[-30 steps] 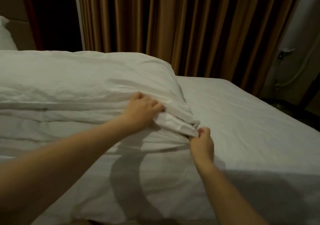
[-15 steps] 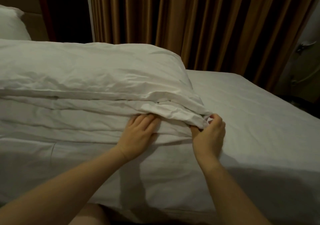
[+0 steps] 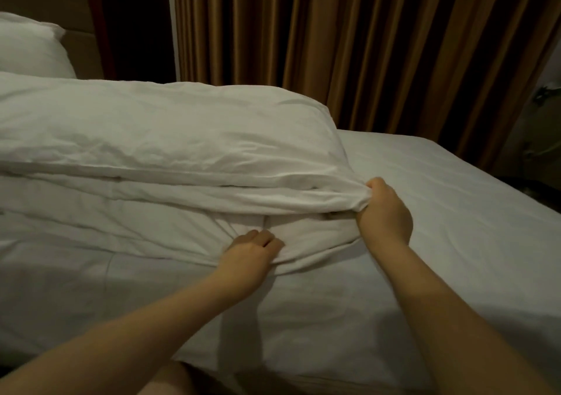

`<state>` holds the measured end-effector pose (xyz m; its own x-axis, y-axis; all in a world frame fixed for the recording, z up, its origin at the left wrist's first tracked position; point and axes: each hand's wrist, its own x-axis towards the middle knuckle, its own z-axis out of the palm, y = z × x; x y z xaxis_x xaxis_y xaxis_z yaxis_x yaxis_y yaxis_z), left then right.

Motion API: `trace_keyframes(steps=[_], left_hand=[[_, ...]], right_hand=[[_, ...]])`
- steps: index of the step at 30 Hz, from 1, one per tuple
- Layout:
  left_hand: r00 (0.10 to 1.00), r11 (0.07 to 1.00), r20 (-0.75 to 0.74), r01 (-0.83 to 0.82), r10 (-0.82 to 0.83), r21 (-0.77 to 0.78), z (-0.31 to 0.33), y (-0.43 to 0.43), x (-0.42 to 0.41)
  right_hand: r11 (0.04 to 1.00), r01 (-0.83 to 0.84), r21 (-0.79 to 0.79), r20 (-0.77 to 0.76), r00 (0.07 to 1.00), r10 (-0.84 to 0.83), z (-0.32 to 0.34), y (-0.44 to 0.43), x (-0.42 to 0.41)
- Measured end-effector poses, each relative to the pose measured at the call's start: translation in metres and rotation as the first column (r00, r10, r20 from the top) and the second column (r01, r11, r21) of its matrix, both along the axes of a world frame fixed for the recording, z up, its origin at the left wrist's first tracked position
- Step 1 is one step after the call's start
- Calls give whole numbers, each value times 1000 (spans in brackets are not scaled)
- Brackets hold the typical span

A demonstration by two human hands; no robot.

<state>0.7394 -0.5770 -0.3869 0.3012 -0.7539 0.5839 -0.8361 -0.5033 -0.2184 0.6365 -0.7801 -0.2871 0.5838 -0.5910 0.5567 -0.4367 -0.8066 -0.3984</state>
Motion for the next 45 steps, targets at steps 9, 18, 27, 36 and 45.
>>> trace_keyframes(steps=[9, 18, 27, 36, 45], left_hand=[[995, 997, 75, -72, 69, 41, 15, 54, 26], [986, 978, 149, -44, 75, -203, 101, 11, 8], [939, 996, 338, 84, -70, -28, 17, 27, 8], [924, 956, 342, -75, 174, -284, 46, 71, 57], [810, 810, -60, -585, 583, -33, 77, 125, 98]], right_hand=[[957, -2, 289, -217, 974, 68, -3, -23, 2], [931, -284, 228, 447, 880, 159, 121, -25, -4], [969, 37, 244, -120, 993, -8, -52, -64, -25], [800, -195, -567, 77, 955, 287, -41, 11, 4], [535, -328, -779, -117, 914, 390, -32, 111, 105]])
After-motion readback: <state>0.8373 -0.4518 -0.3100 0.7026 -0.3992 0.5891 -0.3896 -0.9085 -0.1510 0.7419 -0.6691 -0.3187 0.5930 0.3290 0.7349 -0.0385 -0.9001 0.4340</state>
